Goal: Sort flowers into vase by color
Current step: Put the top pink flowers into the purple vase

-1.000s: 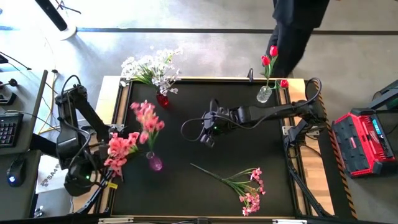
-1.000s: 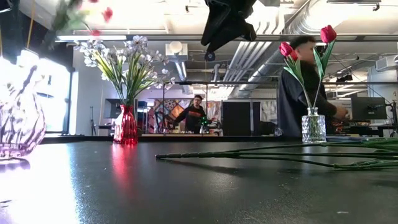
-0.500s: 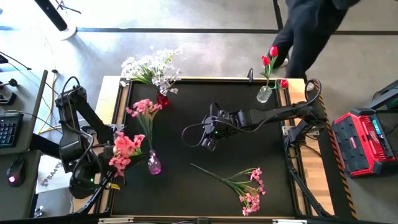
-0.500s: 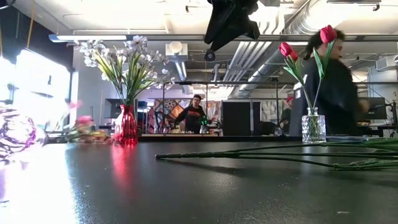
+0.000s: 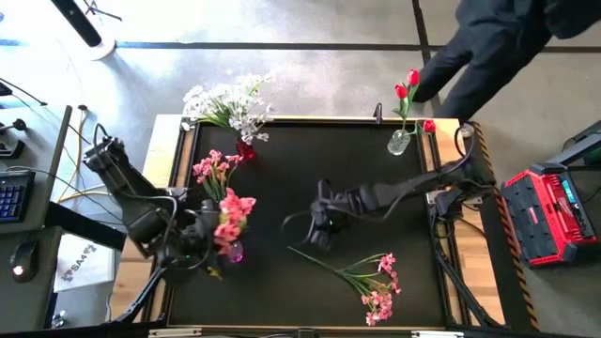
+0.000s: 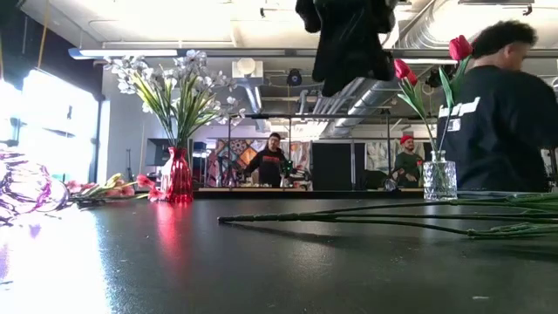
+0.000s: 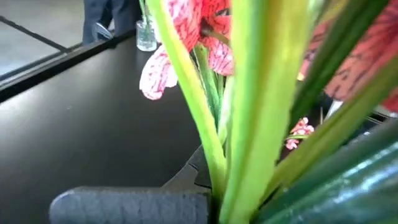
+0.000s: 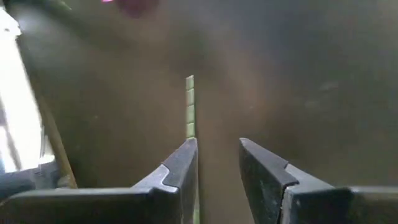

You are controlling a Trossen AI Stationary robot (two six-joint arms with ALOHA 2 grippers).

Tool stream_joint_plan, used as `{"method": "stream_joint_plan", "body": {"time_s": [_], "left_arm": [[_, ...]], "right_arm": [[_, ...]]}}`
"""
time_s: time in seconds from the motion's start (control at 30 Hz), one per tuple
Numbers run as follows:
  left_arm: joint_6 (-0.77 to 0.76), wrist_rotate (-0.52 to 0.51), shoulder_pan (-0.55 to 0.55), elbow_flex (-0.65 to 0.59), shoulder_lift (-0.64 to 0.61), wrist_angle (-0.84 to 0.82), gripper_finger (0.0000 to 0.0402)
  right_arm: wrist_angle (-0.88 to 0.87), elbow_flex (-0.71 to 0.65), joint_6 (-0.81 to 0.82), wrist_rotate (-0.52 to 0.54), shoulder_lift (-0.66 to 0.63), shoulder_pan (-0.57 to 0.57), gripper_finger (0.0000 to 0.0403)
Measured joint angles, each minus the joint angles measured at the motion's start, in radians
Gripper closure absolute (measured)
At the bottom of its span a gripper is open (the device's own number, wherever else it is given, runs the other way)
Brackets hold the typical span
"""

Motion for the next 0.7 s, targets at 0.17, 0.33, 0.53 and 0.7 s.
{"method": "stream_joint_plan", "body": {"time_s": [0.17,0.33,0.53,0.7], "left_arm": [[0.148,0.043,0.062,0.000,0.022,0.143,0.0401],[0.251,0.121,0.132,0.000,0.010,0.263,0.0401],[0.275,0.248,0.228,0.000,0.023,0.319,0.0401],[0.232,0.276,0.295,0.000,0.072,0.317,0.0401]], "right_arm": [[0.224,-0.138,0.115,-0.007,0.000,0.060,0.0298],[0.466,-0.307,0.296,0.012,0.001,0.127,0.0298],[0.868,-0.503,0.496,0.088,0.000,0.200,0.0289],[1.004,-0.579,0.564,0.172,0.000,0.242,0.0276]]}}
